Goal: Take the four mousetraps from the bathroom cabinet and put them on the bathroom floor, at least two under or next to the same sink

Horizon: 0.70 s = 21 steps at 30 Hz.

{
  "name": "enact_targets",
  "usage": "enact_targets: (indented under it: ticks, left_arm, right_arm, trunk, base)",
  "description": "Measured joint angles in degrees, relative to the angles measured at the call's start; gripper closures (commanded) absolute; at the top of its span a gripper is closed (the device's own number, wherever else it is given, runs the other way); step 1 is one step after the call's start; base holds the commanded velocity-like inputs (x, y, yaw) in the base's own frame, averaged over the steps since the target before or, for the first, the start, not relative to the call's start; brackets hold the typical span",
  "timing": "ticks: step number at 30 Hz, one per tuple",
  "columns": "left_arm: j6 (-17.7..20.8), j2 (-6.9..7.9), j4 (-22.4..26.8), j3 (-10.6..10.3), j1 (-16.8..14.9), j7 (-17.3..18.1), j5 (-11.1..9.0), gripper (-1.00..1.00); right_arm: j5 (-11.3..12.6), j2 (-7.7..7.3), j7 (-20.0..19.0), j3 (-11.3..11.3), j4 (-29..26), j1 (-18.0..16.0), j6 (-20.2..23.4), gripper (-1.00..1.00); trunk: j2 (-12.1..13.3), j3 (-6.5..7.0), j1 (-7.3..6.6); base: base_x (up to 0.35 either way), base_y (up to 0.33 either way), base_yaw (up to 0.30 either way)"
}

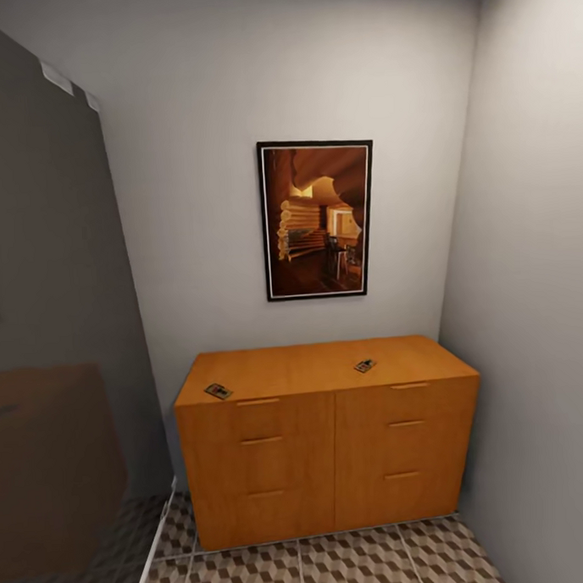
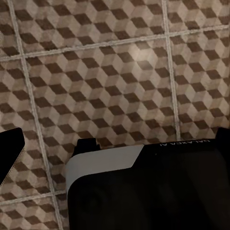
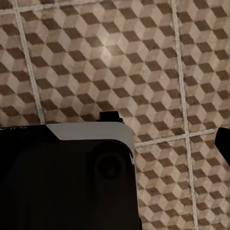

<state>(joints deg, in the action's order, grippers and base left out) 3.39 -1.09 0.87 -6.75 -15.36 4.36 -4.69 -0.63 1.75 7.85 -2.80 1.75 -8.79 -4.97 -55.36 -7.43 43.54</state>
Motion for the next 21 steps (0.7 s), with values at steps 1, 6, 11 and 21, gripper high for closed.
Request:
enact_targets:
  ticks: [1, 6, 11, 21]
  left_arm:
    - [0.0, 0.01, 0.0, 0.0, 0.0, 0.0, 0.0, -1.00]
    - [-0.1, 0.02, 0.0, 0.0, 0.0, 0.0, 0.0, -1.00]
    - [-0.2, 0.09, 0.0, -0.2, 0.0, 0.1, 0.1, -1.00]
    - [-0.2, 0.19, 0.0, -0.4, 0.0, 0.1, 0.3, -1.00]
  right_arm:
    - [0.0, 0.00, 0.0, 0.0, 0.0, 0.0, 0.0, -1.00]
    - [0.0, -0.01, 0.0, 0.0, 0.0, 0.0, 0.0, -1.00]
    - [0.0, -0.01, 0.0, 0.0, 0.0, 0.0, 0.0, -1.00]
    - [-0.1, -0.01, -0.2, 0.1, 0.0, 0.0, 0.1, -1.00]
  trunk:
    - [0.0, 0.00, 0.00]
    - [0.0, 0.00, 0.01]
    - [0.0, 0.00, 0.02]
    - [0.0, 0.00, 0.03]
  base:
    - [0.284, 0.000, 0.000]
    - [0.183, 0.000, 0.000]
    - [0.061, 0.000, 0.000]
    - [0.012, 0.000, 0.000]
